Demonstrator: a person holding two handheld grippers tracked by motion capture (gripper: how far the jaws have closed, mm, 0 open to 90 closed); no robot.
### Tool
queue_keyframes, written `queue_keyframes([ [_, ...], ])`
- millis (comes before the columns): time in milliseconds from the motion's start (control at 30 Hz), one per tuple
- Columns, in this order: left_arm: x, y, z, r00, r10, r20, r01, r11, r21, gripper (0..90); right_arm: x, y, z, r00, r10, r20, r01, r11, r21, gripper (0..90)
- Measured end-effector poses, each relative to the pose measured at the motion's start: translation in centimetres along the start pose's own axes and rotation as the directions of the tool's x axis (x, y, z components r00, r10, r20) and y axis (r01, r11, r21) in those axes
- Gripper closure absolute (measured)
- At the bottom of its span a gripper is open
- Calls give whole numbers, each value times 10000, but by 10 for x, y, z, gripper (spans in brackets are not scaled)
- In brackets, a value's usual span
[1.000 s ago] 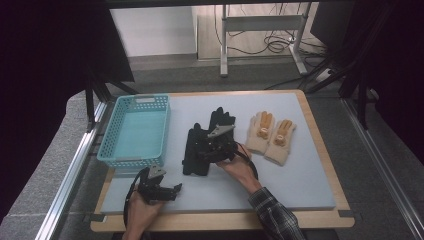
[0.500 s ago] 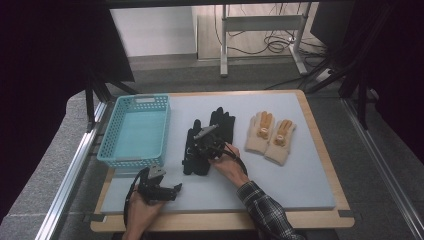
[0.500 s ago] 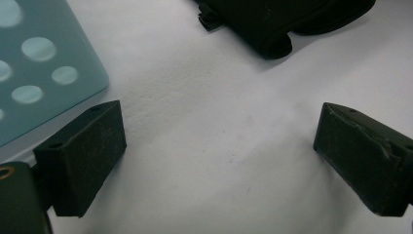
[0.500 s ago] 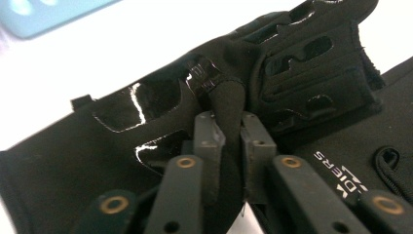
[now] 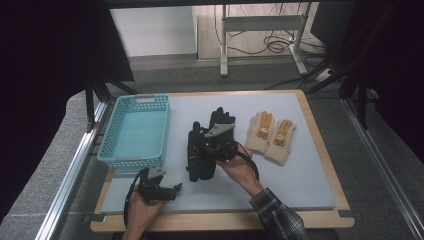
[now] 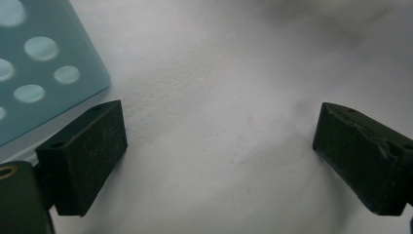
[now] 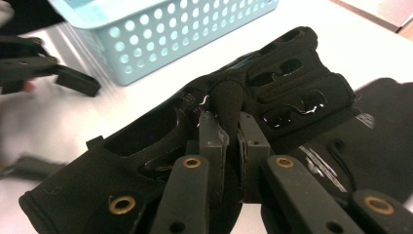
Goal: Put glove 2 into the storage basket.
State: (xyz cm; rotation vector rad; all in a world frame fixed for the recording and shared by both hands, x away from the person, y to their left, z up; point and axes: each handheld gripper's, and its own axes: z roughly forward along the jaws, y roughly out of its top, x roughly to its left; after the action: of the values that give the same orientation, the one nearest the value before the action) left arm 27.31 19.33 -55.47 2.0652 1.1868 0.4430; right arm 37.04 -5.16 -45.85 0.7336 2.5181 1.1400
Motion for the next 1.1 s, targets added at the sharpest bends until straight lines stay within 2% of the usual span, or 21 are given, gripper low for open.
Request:
queue_keyframes([
  [67, 0, 0, 0, 10000, -28, -9, 28, 10000, -27, 59, -1, -6, -18, 9999, 105, 120, -103, 9999, -134, 826],
  [133, 0, 0, 0, 10000, -33, -11, 33, 10000, -33, 59, -1, -9, -24, 9997, 140, 193, -136, 9997, -187, 826],
  [233, 0, 0, 0, 10000, -34, -19, 34, 10000, -29, 60, -6, -31, -53, 9978, 412, 521, -396, 9987, -309, 826],
  [400, 0, 0, 0, 10000, -70, -28, 69, 10000, -55, 60, -11, -66, -76, 9916, 939, 887, -919, 9954, -263, 825],
  [500, 0, 0, 0, 10000, -58, -21, 58, 10000, -39, 60, -14, -87, -78, 9867, 1292, 982, -1283, 9916, -156, 825],
  [633, 0, 0, 0, 10000, -58, -24, 58, 10000, -40, 61, -14, -112, -70, 9821, 1667, 875, -1678, 9858, 56, 816],
  [700, 0, 0, 0, 10000, -58, -24, 58, 10000, -41, 61, -11, -118, -65, 9831, 1661, 767, -1686, 9853, 277, 752],
  [767, 0, 0, 0, 10000, -58, -23, 58, 10000, -43, 61, -11, -120, -64, 9843, 1529, 882, -1577, 9862, 501, 598],
  [833, 0, 0, 0, 10000, -55, -27, 55, 10000, -43, 62, -14, -120, -69, 9834, 1530, 972, -1569, 9871, 334, 509],
  [967, 0, 0, 0, 10000, -54, -23, 54, 10000, -42, 61, -29, -120, -83, 9761, 1815, 1197, -1821, 9833, -60, 485],
  [1100, -1, 0, 0, 9999, -99, -22, 99, 9999, -80, 61, -41, -120, -82, 9745, 1885, 1214, -1881, 9820, -146, 489],
])
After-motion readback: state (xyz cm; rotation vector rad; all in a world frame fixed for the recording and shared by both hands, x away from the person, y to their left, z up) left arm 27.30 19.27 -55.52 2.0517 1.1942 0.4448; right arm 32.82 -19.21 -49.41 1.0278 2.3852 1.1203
